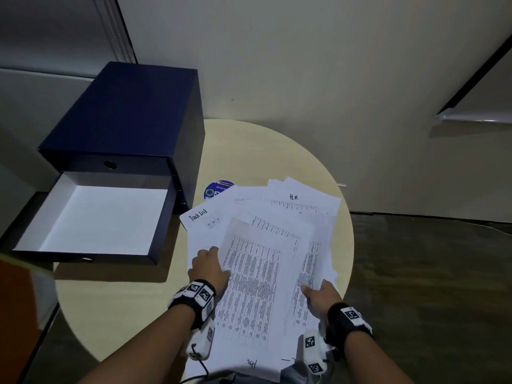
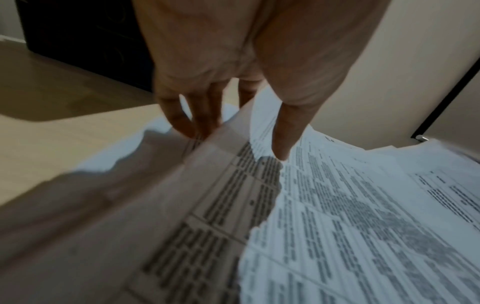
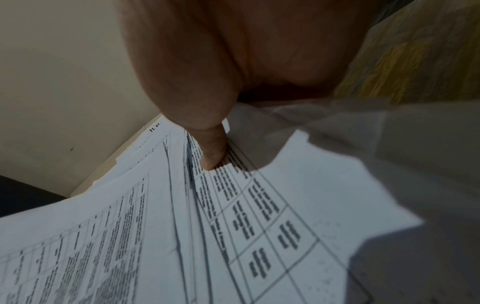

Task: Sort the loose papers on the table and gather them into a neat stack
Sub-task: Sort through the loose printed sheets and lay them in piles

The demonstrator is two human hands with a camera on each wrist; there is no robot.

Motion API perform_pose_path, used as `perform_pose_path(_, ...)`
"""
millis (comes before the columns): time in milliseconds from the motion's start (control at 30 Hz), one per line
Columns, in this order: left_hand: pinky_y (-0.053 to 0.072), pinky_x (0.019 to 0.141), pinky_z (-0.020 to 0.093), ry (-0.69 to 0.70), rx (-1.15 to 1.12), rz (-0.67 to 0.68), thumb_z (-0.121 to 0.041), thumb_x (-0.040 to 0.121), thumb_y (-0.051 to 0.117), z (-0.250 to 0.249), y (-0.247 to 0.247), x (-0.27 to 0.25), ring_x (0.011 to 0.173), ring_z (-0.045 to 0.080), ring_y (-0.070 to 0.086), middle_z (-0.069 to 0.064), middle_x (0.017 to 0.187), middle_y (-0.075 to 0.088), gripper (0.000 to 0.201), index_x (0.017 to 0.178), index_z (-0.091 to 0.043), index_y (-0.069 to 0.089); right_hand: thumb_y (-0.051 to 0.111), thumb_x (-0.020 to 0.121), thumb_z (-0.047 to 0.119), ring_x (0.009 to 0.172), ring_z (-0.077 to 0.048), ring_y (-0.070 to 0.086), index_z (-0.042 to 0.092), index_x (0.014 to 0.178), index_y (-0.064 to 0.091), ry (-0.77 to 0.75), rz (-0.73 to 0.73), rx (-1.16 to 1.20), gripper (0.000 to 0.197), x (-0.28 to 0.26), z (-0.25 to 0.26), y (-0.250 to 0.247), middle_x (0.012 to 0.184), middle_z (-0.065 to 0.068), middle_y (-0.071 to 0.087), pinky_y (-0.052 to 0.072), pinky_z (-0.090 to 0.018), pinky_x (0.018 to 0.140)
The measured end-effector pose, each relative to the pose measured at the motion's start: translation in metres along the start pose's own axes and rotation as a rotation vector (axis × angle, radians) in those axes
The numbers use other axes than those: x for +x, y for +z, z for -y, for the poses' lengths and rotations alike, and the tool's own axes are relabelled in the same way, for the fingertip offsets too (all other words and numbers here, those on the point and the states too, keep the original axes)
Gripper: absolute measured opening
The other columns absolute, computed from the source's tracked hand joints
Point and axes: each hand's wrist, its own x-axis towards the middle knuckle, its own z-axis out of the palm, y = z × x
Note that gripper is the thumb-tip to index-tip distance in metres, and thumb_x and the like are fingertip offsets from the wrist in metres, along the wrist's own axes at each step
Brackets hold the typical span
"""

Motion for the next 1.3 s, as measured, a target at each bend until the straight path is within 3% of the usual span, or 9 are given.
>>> perform_pose_path(267,0.049,0.096,0.034,-0.127,-0.432,0.093,-0.023,0.093,0.064,-0.005,0.008,-0.013,0.117,0.035,0.060,0.017,0.136,0.056,0.061,0.146,-0.009,0.037,0.066,0.091,0.032,0.109,-0.033,0.065,0.011,0.118,0.057,-0.044,0.042,0.099,0.036,-0.001,-0.003,0.002,0.122,-0.010,0.069,0.052,-0.047,0.101)
perform_pose_path(333,0.050,0.096,0.035,-0.090,-0.442,0.058,-0.026,0.095,0.060,-0.004,0.009,-0.016,0.112,0.032,0.061,0.015,0.126,0.063,0.037,0.126,-0.005,0.058,0.060,0.089,0.047,0.119,-0.031,0.061,0.009,0.134,0.055,-0.022,0.069,0.155,0.059,-0.002,0.000,0.001,0.133,-0.008,0.065,0.046,-0.043,0.108)
perform_pose_path(400,0.053,0.088,0.036,-0.069,-0.522,0.011,-0.026,0.096,0.058,-0.005,0.007,-0.019,0.100,0.030,0.065,0.010,0.107,0.069,0.020,0.108,-0.010,0.063,0.056,0.079,0.072,0.142,-0.027,0.042,0.012,0.156,0.027,0.037,0.116,0.243,0.102,0.000,0.001,0.000,0.154,-0.004,0.046,0.032,-0.038,0.116)
perform_pose_path(500,0.048,0.097,0.035,-0.030,-0.631,0.065,-0.031,0.098,0.055,-0.006,0.004,-0.021,0.105,0.022,0.060,-0.002,0.116,0.062,0.021,0.113,-0.018,0.053,0.079,0.061,0.074,0.142,-0.020,0.044,0.023,0.160,0.004,-0.013,0.206,0.345,0.134,0.002,0.000,0.002,0.158,0.001,0.040,0.032,-0.045,0.119)
perform_pose_path(633,0.036,0.114,0.044,0.032,-0.659,0.128,-0.058,0.087,0.058,-0.008,0.000,-0.022,0.135,0.022,0.045,-0.006,0.148,0.045,0.074,0.146,-0.019,0.038,0.075,0.082,0.035,0.135,-0.022,0.050,0.027,0.150,0.033,-0.253,0.182,0.096,0.080,-0.018,0.017,-0.001,0.151,0.005,0.048,0.040,-0.044,0.114)
perform_pose_path(833,0.039,0.108,0.039,0.160,-1.022,0.091,-0.032,0.096,0.059,-0.016,-0.041,-0.018,0.126,0.021,0.054,-0.008,0.129,0.062,0.033,0.128,-0.035,0.052,0.077,0.084,0.036,0.128,-0.016,0.060,0.033,0.141,0.049,-0.471,0.223,0.228,0.063,-0.046,0.060,-0.030,0.135,0.013,0.065,0.045,-0.046,0.110)
perform_pose_path(1067,0.049,0.097,0.033,0.241,-1.395,0.134,-0.009,0.086,0.072,-0.023,-0.092,-0.005,0.123,0.020,0.058,0.000,0.136,0.058,0.057,0.132,-0.029,0.046,0.065,0.094,0.001,0.124,-0.021,0.063,0.013,0.140,0.054,-0.678,0.259,0.358,0.048,-0.083,0.110,-0.063,0.132,-0.003,0.068,0.048,-0.039,0.106)
perform_pose_path(1200,0.044,0.106,0.048,0.124,-1.271,-0.012,-0.039,0.057,0.094,-0.013,-0.103,0.001,0.132,0.023,0.047,-0.004,0.151,0.036,0.100,0.136,-0.044,0.033,0.065,0.092,-0.002,0.125,-0.024,0.063,0.010,0.139,0.053,-0.706,0.316,0.439,0.050,-0.090,0.119,-0.065,0.132,-0.007,0.068,0.049,-0.038,0.104)
perform_pose_path(1300,0.043,0.105,0.055,0.011,-1.267,-0.041,-0.060,0.047,0.092,-0.001,-0.095,0.009,0.129,0.028,0.052,-0.001,0.149,0.043,0.106,0.133,-0.053,0.031,0.065,0.092,-0.001,0.125,-0.029,0.062,0.010,0.138,0.054,-0.687,0.326,0.461,0.049,-0.086,0.113,-0.061,0.132,-0.010,0.068,0.048,-0.044,0.105)
